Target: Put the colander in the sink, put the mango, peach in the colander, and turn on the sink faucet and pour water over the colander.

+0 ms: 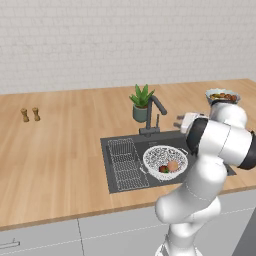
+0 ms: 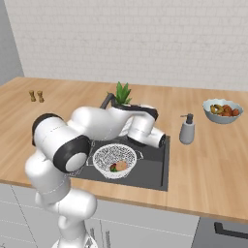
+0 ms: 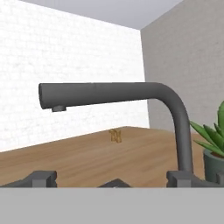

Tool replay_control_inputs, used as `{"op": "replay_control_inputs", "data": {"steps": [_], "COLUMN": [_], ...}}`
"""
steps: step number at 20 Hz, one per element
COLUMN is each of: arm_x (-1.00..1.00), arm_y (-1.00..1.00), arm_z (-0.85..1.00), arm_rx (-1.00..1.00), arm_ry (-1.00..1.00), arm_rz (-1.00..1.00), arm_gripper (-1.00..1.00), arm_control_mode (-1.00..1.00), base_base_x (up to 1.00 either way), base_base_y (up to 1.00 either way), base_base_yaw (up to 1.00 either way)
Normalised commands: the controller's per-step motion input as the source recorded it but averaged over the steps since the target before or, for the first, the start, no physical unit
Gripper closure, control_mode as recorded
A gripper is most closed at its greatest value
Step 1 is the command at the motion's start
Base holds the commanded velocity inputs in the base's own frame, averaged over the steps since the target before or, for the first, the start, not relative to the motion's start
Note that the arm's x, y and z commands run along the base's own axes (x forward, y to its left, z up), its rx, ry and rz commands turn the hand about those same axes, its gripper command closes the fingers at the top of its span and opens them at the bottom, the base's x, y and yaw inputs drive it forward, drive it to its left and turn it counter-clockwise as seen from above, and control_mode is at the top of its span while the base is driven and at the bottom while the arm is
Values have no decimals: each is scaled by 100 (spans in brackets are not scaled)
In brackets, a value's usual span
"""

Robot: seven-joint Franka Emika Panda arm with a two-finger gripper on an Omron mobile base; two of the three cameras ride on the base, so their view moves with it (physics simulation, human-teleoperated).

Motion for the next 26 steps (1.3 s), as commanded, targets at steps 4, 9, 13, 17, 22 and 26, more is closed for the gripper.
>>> {"op": "replay_control_inputs", "data": {"steps": [4,9,13,17,22,26], "arm_x": [38,35,29,22,16,13], "arm_y": [3,0,0,0,1,3], "arm_z": [-21,-4,0,-4,-25,-39], "arm_rx": [2,0,0,0,-1,-2], "arm_ry": [0,0,-3,-5,-4,-2], "arm_rz": [0,0,0,0,0,0], "arm_gripper": [-100,-100,-100,-100,-100,-100], "arm_control_mode": [-100,-100,-100,-100,-100,-100], "base_base_x": [0,0,0,0,0,0], "base_base_y": [0,0,0,0,0,0], "base_base_yaw": [0,0,0,0,0,0]}}
